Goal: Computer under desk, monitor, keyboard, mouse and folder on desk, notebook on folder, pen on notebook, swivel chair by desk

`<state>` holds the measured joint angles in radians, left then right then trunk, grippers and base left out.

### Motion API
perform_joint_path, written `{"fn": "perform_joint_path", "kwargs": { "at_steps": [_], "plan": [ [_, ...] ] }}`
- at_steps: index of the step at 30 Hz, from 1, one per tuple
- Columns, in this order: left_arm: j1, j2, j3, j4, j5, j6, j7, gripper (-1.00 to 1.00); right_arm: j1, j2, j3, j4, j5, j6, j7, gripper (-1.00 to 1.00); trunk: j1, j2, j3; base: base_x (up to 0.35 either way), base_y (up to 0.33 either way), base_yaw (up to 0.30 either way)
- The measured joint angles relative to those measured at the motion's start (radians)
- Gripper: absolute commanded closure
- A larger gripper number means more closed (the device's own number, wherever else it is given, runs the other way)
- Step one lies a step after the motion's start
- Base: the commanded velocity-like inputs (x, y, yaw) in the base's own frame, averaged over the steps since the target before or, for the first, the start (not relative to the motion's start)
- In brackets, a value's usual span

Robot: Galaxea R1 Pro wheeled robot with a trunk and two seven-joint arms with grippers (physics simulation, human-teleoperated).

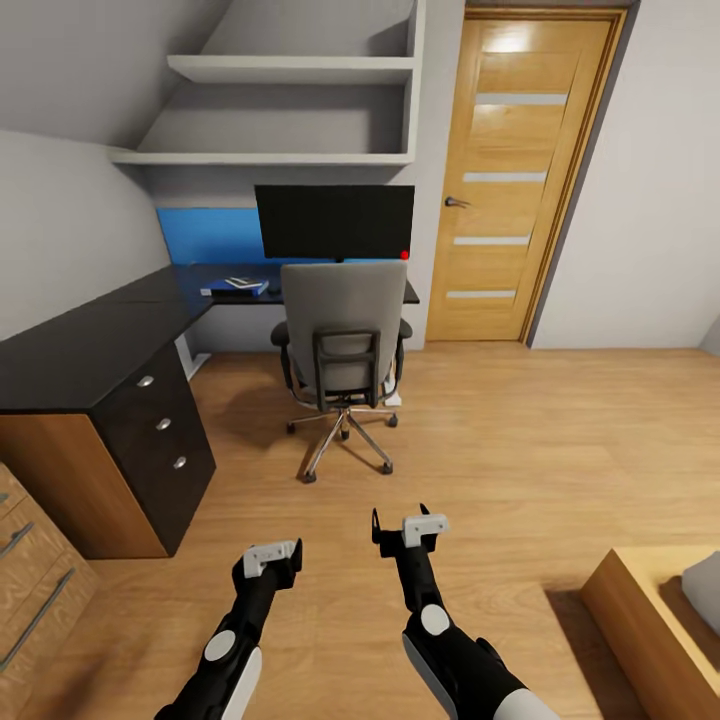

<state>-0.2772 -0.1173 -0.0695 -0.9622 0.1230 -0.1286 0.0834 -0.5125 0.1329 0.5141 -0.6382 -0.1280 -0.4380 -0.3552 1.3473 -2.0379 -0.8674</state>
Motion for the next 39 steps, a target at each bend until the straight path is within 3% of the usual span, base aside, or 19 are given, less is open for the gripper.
{"fn": "perform_joint_path", "kwargs": {
  "at_steps": [14, 26, 31, 39],
  "plan": [
    [0.0, 0.0, 0.009, 0.006, 0.0, 0.002, 0.003, -1.0, 0.0, 0.001, -0.007, 0.051, -0.004, -0.012, 0.002, -1.0, -0.054, 0.098, 0.044, 0.0, 0.0, 0.0],
    [0.0, 0.001, 0.085, 0.034, 0.001, -0.001, 0.006, -1.0, 0.0, 0.0, -0.033, 0.177, -0.01, -0.041, 0.003, -1.0, -0.1, 0.182, 0.081, 0.0, 0.0, 0.0],
    [0.0, 0.006, 0.099, 0.073, 0.001, -0.004, 0.004, -1.0, 0.001, -0.002, -0.038, 0.221, -0.011, -0.077, 0.0, -1.0, -0.119, 0.217, 0.097, 0.0, 0.0, 0.0],
    [0.0, 0.024, 0.107, 0.214, 0.002, -0.043, 0.007, -1.0, 0.0, -0.006, -0.039, 0.321, -0.012, -0.104, 0.0, -1.0, -0.15, 0.273, 0.122, 0.0, 0.0, 0.0]
  ]
}}
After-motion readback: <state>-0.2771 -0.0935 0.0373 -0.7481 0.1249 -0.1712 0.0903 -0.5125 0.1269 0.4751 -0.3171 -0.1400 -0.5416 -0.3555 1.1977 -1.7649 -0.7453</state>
